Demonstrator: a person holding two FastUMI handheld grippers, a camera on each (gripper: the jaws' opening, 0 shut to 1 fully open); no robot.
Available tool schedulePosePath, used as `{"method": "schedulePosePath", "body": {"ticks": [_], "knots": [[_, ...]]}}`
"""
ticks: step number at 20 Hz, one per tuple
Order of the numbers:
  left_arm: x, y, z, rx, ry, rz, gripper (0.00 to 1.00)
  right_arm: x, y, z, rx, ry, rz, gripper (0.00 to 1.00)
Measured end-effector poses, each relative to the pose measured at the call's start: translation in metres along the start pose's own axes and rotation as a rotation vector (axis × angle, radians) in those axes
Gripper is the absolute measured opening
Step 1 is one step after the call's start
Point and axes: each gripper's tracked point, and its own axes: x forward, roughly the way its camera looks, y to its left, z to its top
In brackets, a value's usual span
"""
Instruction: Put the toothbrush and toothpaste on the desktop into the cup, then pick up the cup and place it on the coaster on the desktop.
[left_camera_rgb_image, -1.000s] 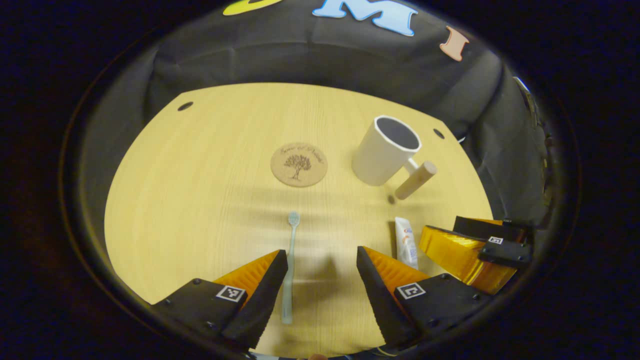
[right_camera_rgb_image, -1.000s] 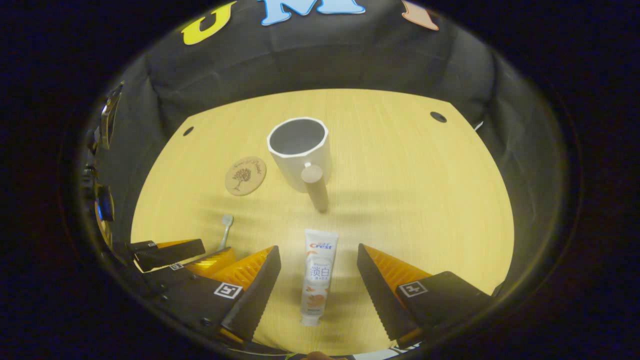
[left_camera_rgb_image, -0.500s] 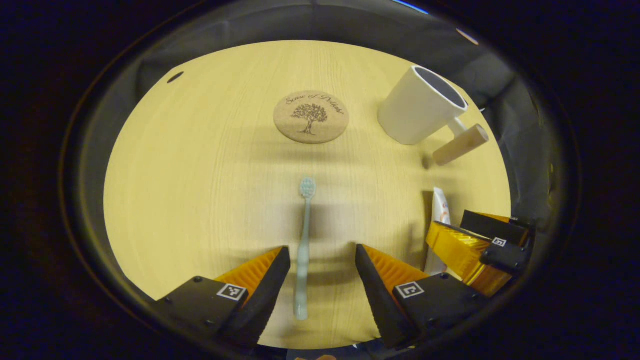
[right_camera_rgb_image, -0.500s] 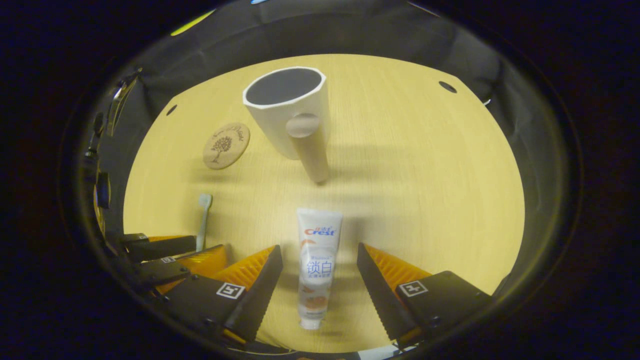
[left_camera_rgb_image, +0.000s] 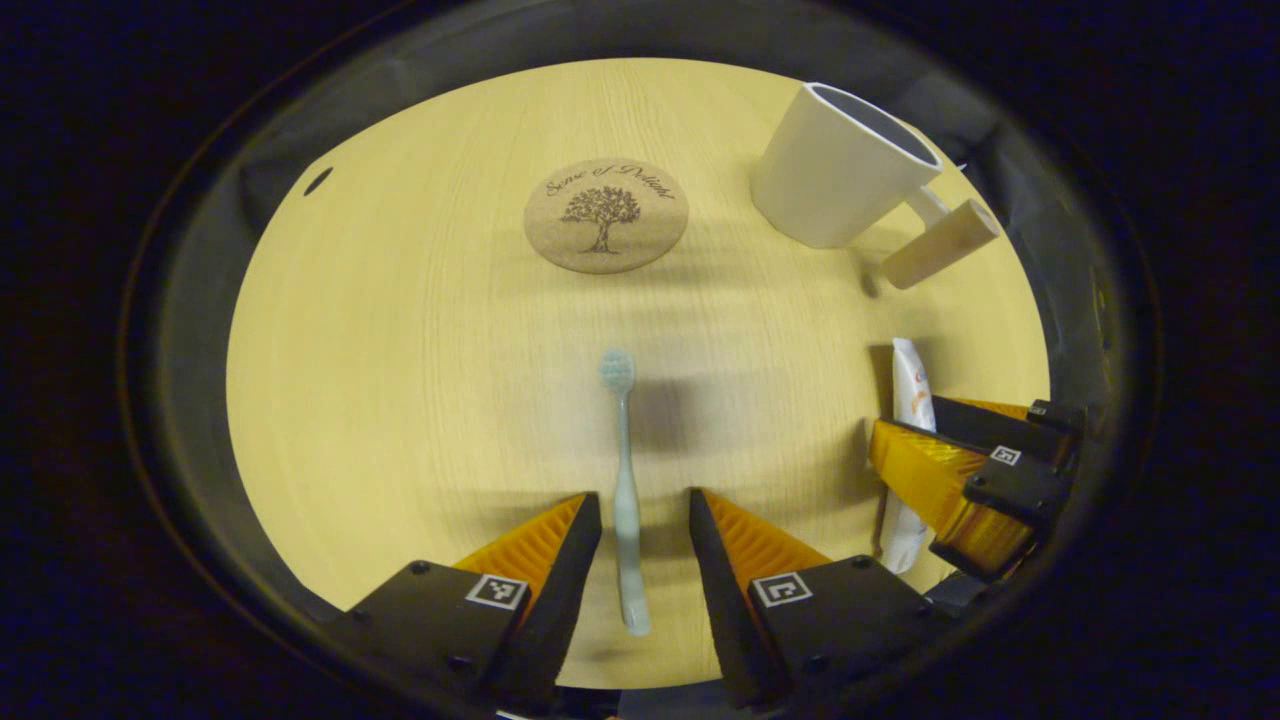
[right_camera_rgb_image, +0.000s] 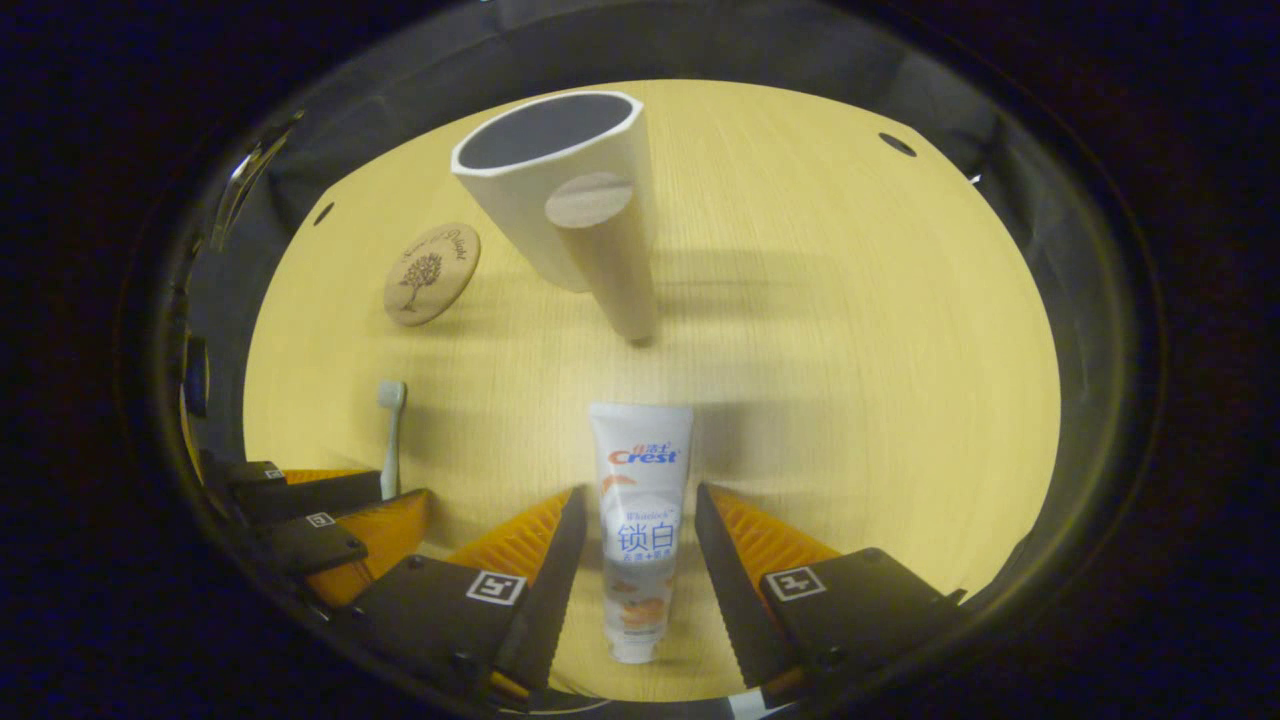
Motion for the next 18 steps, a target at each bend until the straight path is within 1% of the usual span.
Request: {"method": "schedulePosePath", "body": {"ticks": [1,2,3,4,5,6,7,8,9,10,11,12,13,14,15,17,18], "knots": [[0.001,0.000,-0.001,0.003,0.000,0.004,0.65,0.001,-0.002,0.001,0.008,0.000,-0.007,0.71],[0.002,-0.001,-0.002,-0.001,0.006,0.007,0.61,0.001,0.000,-0.001,0.013,0.015,-0.005,0.63],[0.002,-0.002,0.000,0.003,0.005,0.008,0.58,0.002,0.001,0.001,0.023,0.012,-0.004,0.53],[0.001,-0.001,0.000,0.008,0.008,0.013,0.58,0.001,0.001,0.000,0.026,0.021,-0.003,0.53],[0.001,-0.003,-0.001,-0.004,0.012,0.008,0.51,0.001,0.001,0.002,0.035,0.021,-0.002,0.53],[0.002,-0.002,-0.001,0.006,0.009,0.003,0.43,0.001,0.002,0.000,0.038,0.024,0.003,0.43],[0.001,0.000,0.001,0.007,0.003,0.003,0.39,-0.001,0.001,0.001,0.036,0.029,0.007,0.46],[0.002,-0.001,0.000,-0.011,0.004,0.000,0.30,0.000,0.002,0.001,0.036,0.026,0.009,0.39],[0.001,-0.001,0.003,-0.004,-0.002,-0.007,0.20,0.000,0.002,0.000,0.036,0.028,0.012,0.44],[0.000,-0.001,0.002,0.003,-0.009,-0.023,0.21,0.000,0.002,0.002,0.040,0.023,0.017,0.40],[-0.001,-0.002,0.002,0.006,-0.016,-0.036,0.19,0.000,0.002,0.001,0.045,0.019,0.022,0.46],[-0.001,-0.001,0.002,0.009,-0.025,-0.053,0.17,-0.001,0.002,0.002,0.044,0.018,0.029,0.33],[-0.001,-0.001,0.002,0.009,-0.026,-0.065,0.17,-0.002,0.001,0.002,0.048,0.015,0.036,0.33],[-0.001,0.000,0.002,-0.006,-0.039,-0.073,0.17,-0.002,0.002,0.003,0.048,0.007,0.045,0.39],[-0.002,0.000,0.003,-0.014,-0.053,-0.080,0.12,-0.003,0.003,0.005,0.046,-0.006,0.053,0.39],[-0.003,0.000,0.004,-0.031,-0.075,-0.086,0.12,-0.004,0.003,0.007,0.027,-0.038,0.066,0.38],[-0.002,0.000,0.003,-0.043,-0.086,-0.087,0.12,-0.005,0.003,0.009,0.013,-0.062,0.075,0.33]]}}
